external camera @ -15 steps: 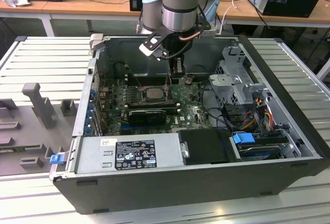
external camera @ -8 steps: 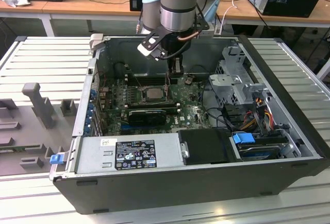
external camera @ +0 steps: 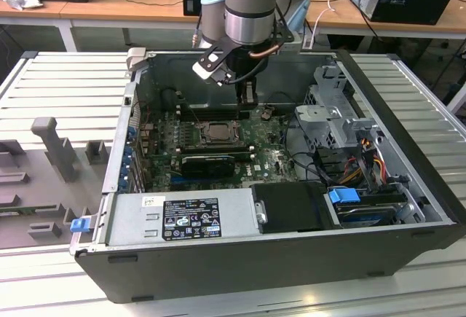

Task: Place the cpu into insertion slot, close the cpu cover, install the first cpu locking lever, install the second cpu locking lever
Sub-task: 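Close the cpu cover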

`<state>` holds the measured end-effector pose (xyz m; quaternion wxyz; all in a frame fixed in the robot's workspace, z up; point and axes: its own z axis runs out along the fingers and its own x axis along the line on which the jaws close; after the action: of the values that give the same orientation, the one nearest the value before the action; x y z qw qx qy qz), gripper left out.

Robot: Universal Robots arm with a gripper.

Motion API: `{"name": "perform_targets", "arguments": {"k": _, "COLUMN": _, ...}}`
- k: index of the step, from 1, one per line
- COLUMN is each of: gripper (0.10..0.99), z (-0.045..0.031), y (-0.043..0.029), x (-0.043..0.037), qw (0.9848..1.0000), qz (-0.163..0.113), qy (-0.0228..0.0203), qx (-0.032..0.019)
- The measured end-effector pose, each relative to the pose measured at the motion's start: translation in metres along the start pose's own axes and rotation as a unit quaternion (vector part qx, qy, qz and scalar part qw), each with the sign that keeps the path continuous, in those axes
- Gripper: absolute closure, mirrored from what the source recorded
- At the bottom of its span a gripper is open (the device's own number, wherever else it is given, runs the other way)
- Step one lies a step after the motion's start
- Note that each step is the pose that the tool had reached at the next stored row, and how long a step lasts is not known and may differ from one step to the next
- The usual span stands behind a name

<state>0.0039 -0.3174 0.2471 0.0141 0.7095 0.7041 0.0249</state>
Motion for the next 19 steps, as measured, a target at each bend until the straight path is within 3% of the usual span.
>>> {"name": "perform_targets", "arguments": {"k": 6, "gripper": 0.98, "z": -0.0002, "y": -0.0038, "x": 0.0, "qw": 1.0, "qz": 0.0, "qy": 0.0, "qx": 0.0}}
{"name": "perform_targets", "arguments": {"k": 15, "gripper": 0.98, "z": -0.0003, "y": -0.0163, "x": -0.0001, "qw": 1.0, "qz": 0.0, "qy": 0.0, "qx": 0.0}}
{"name": "perform_targets", "arguments": {"k": 16, "gripper": 0.98, "z": 0.0009, "y": -0.02, "x": -0.0002, "qw": 1.0, "qz": 0.0, "qy": 0.0, "qx": 0.0}}
{"name": "perform_targets", "arguments": {"k": 19, "gripper": 0.98, "z": 0.0068, "y": -0.0224, "x": -0.0004, "qw": 1.0, "qz": 0.0, "qy": 0.0, "qx": 0.0005}}
